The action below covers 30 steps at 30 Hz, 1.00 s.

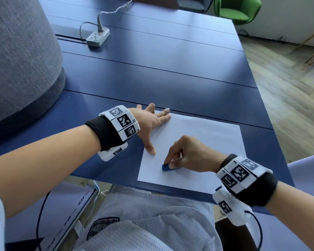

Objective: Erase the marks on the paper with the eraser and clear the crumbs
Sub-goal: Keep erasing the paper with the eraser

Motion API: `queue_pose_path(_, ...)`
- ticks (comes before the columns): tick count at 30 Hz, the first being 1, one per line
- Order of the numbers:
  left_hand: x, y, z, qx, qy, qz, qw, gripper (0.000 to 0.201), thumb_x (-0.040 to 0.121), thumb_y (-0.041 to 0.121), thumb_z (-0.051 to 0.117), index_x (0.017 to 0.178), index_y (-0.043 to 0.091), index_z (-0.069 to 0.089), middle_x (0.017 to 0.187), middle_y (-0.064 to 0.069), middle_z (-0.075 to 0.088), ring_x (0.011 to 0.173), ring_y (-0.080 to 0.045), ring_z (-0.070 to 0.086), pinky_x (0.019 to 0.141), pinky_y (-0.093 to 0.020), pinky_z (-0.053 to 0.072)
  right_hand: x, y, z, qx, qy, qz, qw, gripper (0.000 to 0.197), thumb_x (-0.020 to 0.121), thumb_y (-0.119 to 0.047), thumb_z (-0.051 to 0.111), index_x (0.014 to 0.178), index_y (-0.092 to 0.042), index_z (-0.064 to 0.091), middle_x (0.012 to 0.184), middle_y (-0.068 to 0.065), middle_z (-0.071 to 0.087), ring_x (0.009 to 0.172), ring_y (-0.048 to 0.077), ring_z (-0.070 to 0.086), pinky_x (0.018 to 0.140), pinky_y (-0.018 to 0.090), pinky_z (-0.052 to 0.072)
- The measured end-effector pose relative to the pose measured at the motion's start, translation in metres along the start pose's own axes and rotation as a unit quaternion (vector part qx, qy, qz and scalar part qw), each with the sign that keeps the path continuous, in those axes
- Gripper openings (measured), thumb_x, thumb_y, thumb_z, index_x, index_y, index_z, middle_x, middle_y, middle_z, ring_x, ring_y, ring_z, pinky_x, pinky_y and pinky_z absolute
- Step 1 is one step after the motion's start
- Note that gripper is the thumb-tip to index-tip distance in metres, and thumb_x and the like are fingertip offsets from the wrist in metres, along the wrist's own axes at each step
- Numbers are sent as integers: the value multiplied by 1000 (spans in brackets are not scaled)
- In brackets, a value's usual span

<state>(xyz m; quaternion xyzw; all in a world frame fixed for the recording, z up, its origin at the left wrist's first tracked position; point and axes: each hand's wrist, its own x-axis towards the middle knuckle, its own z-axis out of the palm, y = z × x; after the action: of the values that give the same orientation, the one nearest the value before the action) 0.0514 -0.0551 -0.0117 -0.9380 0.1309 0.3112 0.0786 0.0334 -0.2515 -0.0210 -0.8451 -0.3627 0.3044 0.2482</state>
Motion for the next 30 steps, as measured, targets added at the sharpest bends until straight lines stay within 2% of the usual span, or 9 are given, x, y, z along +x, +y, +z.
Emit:
queue_pose_path(4, -1, 1, -1, 3, -3, -3, 1000, 143, 54, 79, 73, 154, 30, -16, 159, 17, -22, 136, -24, 12, 108, -50, 23, 11, 7, -1, 18, 124, -1, 992, 14, 74, -12, 77, 83, -22, 79, 70, -1, 67, 58, 2, 53, 58, 14, 37)
queue_pose_path(7, 0, 1, 0, -2, -1, -1, 1000, 143, 55, 78, 74, 154, 29, -16, 159, 17, -22, 136, -25, 11, 107, -52, 23, -7, 3, 10, 41, 61, -26, 997, 16, 74, -8, 77, 85, -18, 79, 67, -7, 62, 58, -1, 52, 57, 10, 37)
queue_pose_path(9, 0, 0, 0, 0, -2, -1, 1000, 143, 55, 78, 74, 154, 29, -17, 159, 17, -23, 135, -25, 12, 108, -52, 23, -11, 0, 10, 29, 12, -28, 999, 15, 74, -10, 78, 85, -21, 79, 68, -5, 65, 59, 0, 52, 59, 12, 40)
queue_pose_path(14, 1, 1, -1, -1, -3, -5, 1000, 143, 54, 79, 74, 154, 30, -17, 159, 18, -23, 134, -24, 13, 108, -50, 24, 0, 8, 1, 38, 115, 2, 993, 13, 74, -9, 78, 85, -17, 79, 63, -10, 60, 56, -2, 51, 56, 11, 36)
queue_pose_path(18, 0, 0, 0, -1, 0, 0, 1000, 143, 55, 77, 74, 154, 29, -17, 159, 18, -23, 133, -24, 13, 108, -52, 24, -19, -2, 8, 25, -14, -20, 999, 15, 74, -9, 77, 86, -19, 79, 70, -3, 68, 60, 2, 52, 61, 15, 44)
queue_pose_path(20, 0, 0, 0, 2, 1, -1, 1000, 142, 56, 77, 74, 154, 29, -17, 159, 17, -23, 134, -24, 13, 107, -52, 24, -11, 0, 1, -8, 12, -20, 1000, 17, 73, -9, 78, 85, -20, 79, 68, -7, 67, 60, 2, 53, 62, 17, 45)
queue_pose_path(23, 1, 1, -1, 1, 1, -3, 1000, 143, 55, 77, 74, 154, 28, -16, 160, 16, -21, 135, -24, 12, 107, -51, 25, -5, 6, -5, -3, 101, 0, 995, 17, 74, -6, 77, 86, -18, 79, 64, -14, 57, 59, -3, 53, 57, 9, 37)
queue_pose_path(28, 0, 1, 1, -3, 1, 1, 1000, 142, 56, 77, 74, 154, 28, -17, 159, 17, -23, 134, -24, 12, 107, -51, 25, -23, -2, 1, -14, -7, -28, 999, 16, 76, -7, 76, 87, -17, 79, 71, -5, 63, 61, 3, 51, 64, 0, 34)
queue_pose_path(30, 0, 0, 0, 2, 1, 0, 1000, 142, 56, 77, 74, 154, 28, -17, 159, 17, -23, 134, -24, 12, 106, -50, 25, -13, 4, -4, -25, 37, -14, 999, 16, 76, -10, 77, 87, -21, 79, 70, -9, 61, 63, -1, 52, 60, 7, 36)
